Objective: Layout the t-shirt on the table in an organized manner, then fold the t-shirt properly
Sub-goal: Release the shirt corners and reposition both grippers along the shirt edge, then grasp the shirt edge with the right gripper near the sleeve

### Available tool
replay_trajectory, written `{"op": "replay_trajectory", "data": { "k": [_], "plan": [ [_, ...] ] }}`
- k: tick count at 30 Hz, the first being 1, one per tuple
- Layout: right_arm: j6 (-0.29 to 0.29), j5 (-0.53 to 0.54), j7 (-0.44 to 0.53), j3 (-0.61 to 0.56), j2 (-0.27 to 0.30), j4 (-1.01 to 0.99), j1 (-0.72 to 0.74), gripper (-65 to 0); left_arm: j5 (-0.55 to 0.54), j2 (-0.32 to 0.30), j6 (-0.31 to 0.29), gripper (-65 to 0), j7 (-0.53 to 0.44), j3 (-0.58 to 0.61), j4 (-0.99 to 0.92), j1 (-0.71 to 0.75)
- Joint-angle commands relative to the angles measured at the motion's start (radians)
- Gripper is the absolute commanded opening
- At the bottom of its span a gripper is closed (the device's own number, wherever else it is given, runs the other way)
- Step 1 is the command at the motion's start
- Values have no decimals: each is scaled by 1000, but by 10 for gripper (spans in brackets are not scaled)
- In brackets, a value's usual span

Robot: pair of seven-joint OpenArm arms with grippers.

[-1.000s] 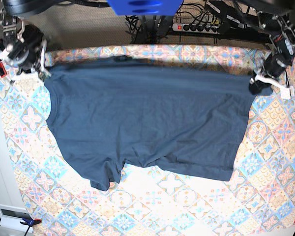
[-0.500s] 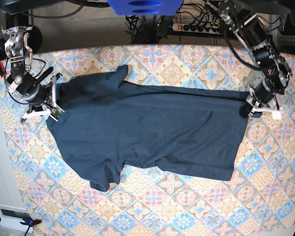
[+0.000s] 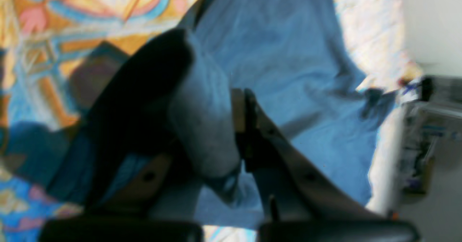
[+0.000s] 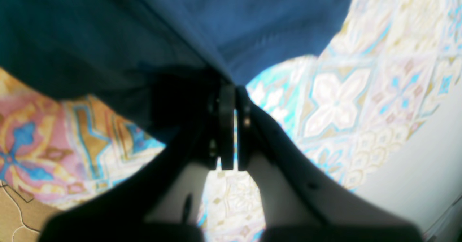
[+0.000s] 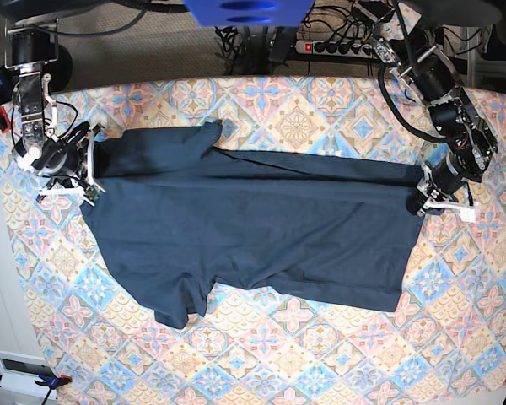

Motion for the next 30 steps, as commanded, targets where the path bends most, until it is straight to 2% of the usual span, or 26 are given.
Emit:
{"op": "replay_trajectory", "data": {
  "k": [1, 5, 7, 9, 13, 18, 22, 30],
  "plan": [
    [-5, -5, 9, 13, 21, 24, 13, -643, -11, -20, -3, -607, -9, 0, 18, -9],
    [-5, -5, 6, 30, 21, 62, 6, -619, -19, -65, -4, -420, 50, 77, 19, -4],
    [-5, -5, 1, 87, 21, 111, -36, -569, -19, -83, -4, -339, 54, 120, 19, -3],
    [-5, -2, -1, 145, 21, 163, -68, -514, -22, -86, -7, -287, 54, 119, 21, 12],
    [-5, -1, -1, 203, 21, 245, -166, -418, -99, -109, -7, -276, 54, 119, 42, 46],
    [-5, -1, 7, 199, 21, 262, -257, -404, -219, -121, -6, -276, 53, 89, 47, 83],
    [-5, -1, 10, 101, 21, 263, -271, -404, -268, -123, -6, -276, 54, 33, 47, 95],
    [-5, -2, 79, -85, 18, 281, -267, -404, -326, -126, -6, -274, 54, 28, 108, 157]
  ]
}}
